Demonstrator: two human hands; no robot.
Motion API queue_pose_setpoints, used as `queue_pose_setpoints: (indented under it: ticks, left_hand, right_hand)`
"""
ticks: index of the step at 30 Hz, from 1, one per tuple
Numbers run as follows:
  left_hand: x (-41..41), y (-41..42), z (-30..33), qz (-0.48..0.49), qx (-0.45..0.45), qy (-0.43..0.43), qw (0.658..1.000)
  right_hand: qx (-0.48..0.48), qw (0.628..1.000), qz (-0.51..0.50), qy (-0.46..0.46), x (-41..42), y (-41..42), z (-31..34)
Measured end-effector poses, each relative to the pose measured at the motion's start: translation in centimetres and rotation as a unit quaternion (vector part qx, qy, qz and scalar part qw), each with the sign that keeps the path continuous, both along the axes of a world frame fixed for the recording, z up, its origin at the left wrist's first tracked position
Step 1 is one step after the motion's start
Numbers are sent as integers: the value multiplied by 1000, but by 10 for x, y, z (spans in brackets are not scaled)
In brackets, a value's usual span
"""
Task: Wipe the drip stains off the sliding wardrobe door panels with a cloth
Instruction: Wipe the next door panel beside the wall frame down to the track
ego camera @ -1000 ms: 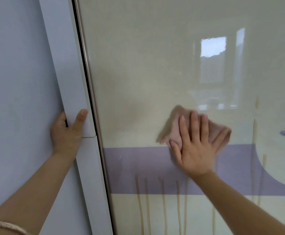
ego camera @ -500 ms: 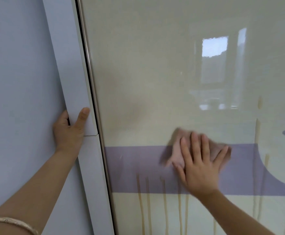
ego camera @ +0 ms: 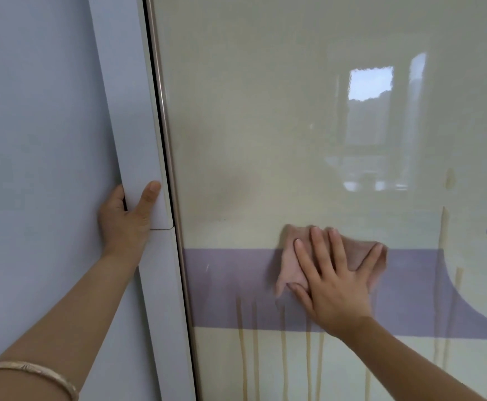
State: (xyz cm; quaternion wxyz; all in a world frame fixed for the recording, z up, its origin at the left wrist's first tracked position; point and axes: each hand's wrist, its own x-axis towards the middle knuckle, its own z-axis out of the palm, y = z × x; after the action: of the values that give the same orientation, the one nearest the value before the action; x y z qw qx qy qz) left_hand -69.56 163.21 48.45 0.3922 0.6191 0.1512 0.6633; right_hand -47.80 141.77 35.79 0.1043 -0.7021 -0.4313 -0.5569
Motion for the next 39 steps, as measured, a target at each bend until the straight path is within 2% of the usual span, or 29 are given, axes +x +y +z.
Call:
queue_pose_setpoints:
  ticks: [3,7,12,15,19,22,24,28,32,35,39]
  left_hand:
    - [0,0,0,-1,3,-1,1000]
    - [-1,0,0,5,3,2,1000]
    - [-2,-4,1,5,5,2,1000]
    - [-2,-8,1,50,16,13,999]
    - [15,-34,6,136,75,71,985]
    - [40,-75,9,166,224,103,955]
    - [63,-91,5,164,281,131,936]
    - [102,-102,-19,183,251,201,929]
    - [117,-94,-29,218,244,214,921]
    - [116,-93,-29,212,239,207,925]
    - [116,-93,-30,198,231,199,932]
  right_hand:
    - [23,999,9,-26,-1,5,37]
    - [129,991,-1,30,-7,24,91]
    - [32,999,5,-13,-7,16,22]
    - [-1,1000,-5,-25,-6,7,7]
    - [15,999,-7,-33,1,-4,41]
    - [51,998,-11,-25,7,-13,63]
    - [62,998,-11,-21,13,-19,69]
    - [108,993,-31,-19,27,-26,62]
    - [124,992,-27,-22,35,-23,51]
    - [124,991,8,-56,45,-31,82]
    - [222,975,-10,-16,53,-35,136]
